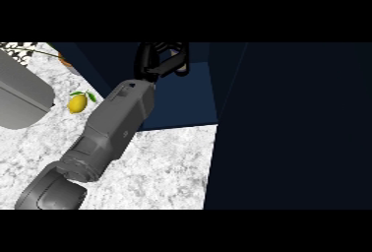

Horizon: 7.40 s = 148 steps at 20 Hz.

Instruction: Pick up the wine, place it into the cabinet and close the cabinet

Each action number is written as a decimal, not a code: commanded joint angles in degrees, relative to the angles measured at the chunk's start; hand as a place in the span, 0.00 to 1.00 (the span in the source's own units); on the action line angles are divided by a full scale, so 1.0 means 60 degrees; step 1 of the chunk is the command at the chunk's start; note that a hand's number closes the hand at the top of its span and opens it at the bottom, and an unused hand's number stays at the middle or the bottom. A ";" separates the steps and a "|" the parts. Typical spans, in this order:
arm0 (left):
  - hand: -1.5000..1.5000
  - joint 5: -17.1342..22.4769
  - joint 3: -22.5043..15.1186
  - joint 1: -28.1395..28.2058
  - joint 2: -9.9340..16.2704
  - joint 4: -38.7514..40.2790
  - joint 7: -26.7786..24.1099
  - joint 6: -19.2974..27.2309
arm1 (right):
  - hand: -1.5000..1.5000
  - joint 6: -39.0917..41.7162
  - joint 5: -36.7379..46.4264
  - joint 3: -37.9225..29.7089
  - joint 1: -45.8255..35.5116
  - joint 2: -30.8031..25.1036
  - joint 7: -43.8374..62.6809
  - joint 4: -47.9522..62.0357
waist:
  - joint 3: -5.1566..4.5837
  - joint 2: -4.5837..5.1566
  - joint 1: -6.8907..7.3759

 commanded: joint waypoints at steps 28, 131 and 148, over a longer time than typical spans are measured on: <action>0.00 0.1724 -0.2356 0.3564 -0.0456 -0.4844 0.1156 -0.1378 | 0.00 -0.0310 -0.0335 -0.0444 0.1151 -0.0211 0.0475 -0.1627 | 0.0021 -0.0429 0.0936; 0.00 0.3495 0.1592 1.2084 0.4811 -1.2203 0.2761 -0.6014 | 1.00 0.0534 -0.3338 -0.1105 -1.2528 0.4766 0.2736 1.0863 | 0.0022 -0.0219 0.1016; 0.00 0.3494 0.1913 1.1856 0.4779 -1.2326 0.3295 -0.6215 | 1.00 0.2329 -0.2613 -0.2767 -1.3177 0.4034 0.1039 1.3927 | 0.0019 -0.0156 0.1176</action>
